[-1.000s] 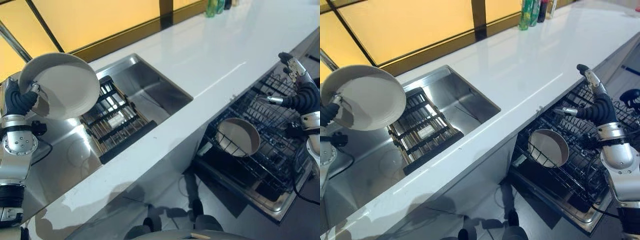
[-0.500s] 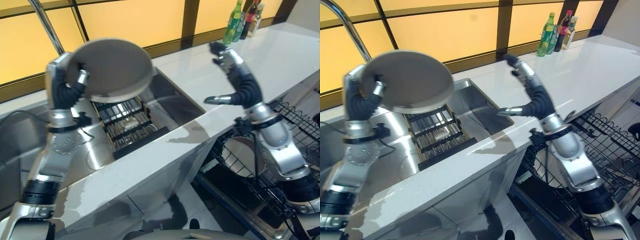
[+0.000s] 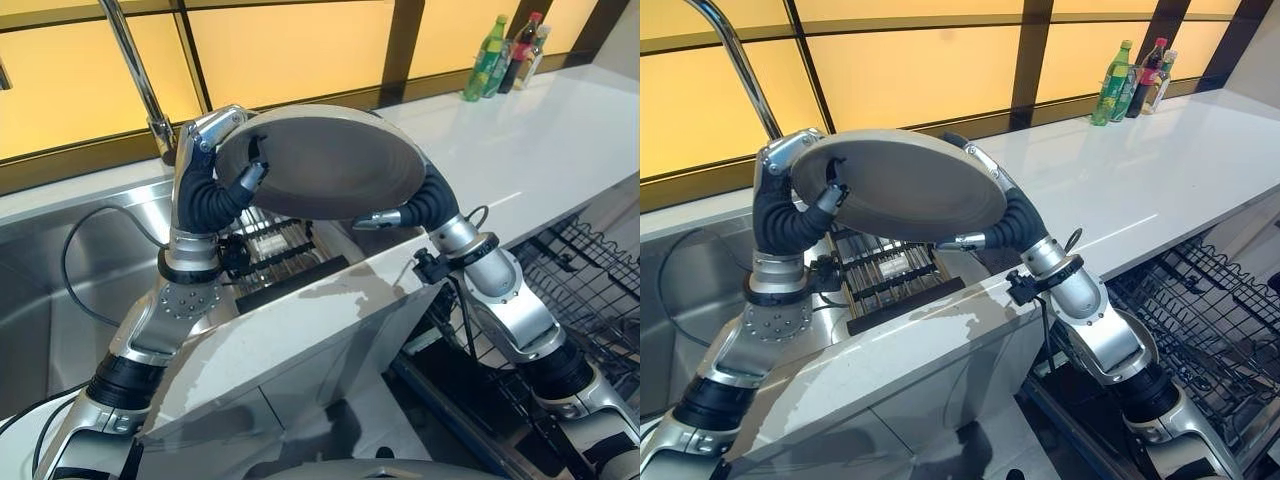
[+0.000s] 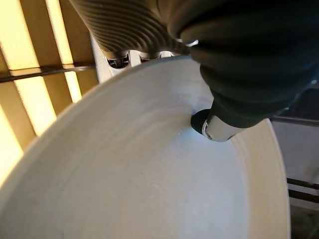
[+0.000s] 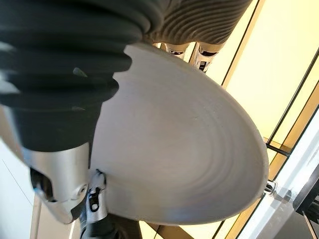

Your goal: Pick up plates and place into dishwasher.

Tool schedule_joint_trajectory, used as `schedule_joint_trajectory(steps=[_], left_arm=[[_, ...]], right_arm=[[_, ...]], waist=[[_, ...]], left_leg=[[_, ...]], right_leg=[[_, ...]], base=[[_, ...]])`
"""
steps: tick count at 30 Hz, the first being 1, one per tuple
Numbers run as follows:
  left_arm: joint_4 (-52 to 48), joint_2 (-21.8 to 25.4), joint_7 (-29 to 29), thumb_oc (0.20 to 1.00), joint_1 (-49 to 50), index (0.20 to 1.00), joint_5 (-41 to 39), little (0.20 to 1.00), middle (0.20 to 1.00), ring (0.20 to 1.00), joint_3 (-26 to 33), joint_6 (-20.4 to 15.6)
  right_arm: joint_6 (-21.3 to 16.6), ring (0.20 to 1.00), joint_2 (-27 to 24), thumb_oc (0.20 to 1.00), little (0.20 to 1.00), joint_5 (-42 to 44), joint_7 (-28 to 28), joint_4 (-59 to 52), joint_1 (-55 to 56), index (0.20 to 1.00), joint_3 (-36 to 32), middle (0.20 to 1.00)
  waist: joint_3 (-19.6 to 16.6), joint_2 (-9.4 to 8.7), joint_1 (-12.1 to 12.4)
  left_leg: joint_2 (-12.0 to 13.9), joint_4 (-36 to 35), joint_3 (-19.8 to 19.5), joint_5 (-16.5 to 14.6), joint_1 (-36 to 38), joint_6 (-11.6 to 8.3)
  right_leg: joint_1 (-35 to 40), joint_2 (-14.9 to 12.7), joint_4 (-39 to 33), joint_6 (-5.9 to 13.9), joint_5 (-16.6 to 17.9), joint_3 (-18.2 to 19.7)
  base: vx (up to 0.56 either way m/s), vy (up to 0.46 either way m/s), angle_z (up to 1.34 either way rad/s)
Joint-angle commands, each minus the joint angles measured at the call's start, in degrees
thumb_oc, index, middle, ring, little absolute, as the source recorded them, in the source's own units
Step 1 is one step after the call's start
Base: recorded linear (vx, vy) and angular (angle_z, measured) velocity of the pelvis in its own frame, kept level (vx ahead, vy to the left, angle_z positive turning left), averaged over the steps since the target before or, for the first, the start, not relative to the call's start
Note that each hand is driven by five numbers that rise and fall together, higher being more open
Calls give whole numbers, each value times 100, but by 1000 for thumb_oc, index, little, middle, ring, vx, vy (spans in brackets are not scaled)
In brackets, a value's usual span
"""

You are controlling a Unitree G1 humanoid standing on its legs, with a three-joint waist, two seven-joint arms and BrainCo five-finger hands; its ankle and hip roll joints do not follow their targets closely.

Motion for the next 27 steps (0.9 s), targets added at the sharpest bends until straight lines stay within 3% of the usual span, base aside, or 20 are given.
schedule_joint_trajectory(steps=[1, 10, 11, 12, 13, 27], left_arm=[[-306, 276, -3, 200, -723, 200, 167, 200, 200, 200, -546, -428], [-355, 282, 21, 200, -828, 200, 167, 200, 200, 200, -736, -483], [-315, 261, 35, 200, -831, 200, 161, 200, 200, 200, -755, -512], [-313, 243, 30, 200, -829, 200, 132, 200, 200, 200, -764, -514], [-319, 204, 18, 200, -817, 200, 135, 200, 200, 200, -782, -503], [-241, -2, -95, 200, -720, 200, -102, 200, 200, 200, -818, -423]], right_arm=[[-207, 1000, -38, 1000, 1000, 230, -56, -323, -463, 1000, 121, 1000], [-271, 1000, -55, 1000, 1000, 364, -90, -337, -479, 1000, 101, 1000], [-315, 947, -20, 947, 947, 351, -105, -327, -489, 947, 84, 947], [-312, 671, 0, 671, 671, 348, -143, -350, -498, 671, 70, 671], [-349, 200, 35, 200, 200, 367, -215, -376, -519, 200, 49, 200], [-727, 200, 291, 200, 200, 550, -359, -544, -299, 200, -347, 200]], waist=[[-317, 99, 84], [-374, 99, 84], [-381, 95, 84], [-382, 95, 83], [-384, 94, 79], [-425, 109, -65]], left_leg=[[-198, 76, 24, 89, -477, 205], [-197, 25, -17, 113, -463, 202], [-202, 31, -17, 108, -470, 203], [-205, 32, -20, 104, -470, 205], [-210, 29, -25, 97, -464, 208], [-187, 5, 95, 25, -385, 238]], right_leg=[[65, 148, 986, -5, -1172, -103], [90, 126, 932, 18, -1136, -134], [88, 123, 928, 19, -1134, -131], [85, 123, 923, 20, -1129, -125], [84, 123, 907, 20, -1119, -112], [85, 113, 800, 58, -1053, 52]], base=[[0, 0, 0], [0, 0, 0], [0, 0, 0], [0, 0, 0], [0, 0, 0], [-1, 0, 0]])
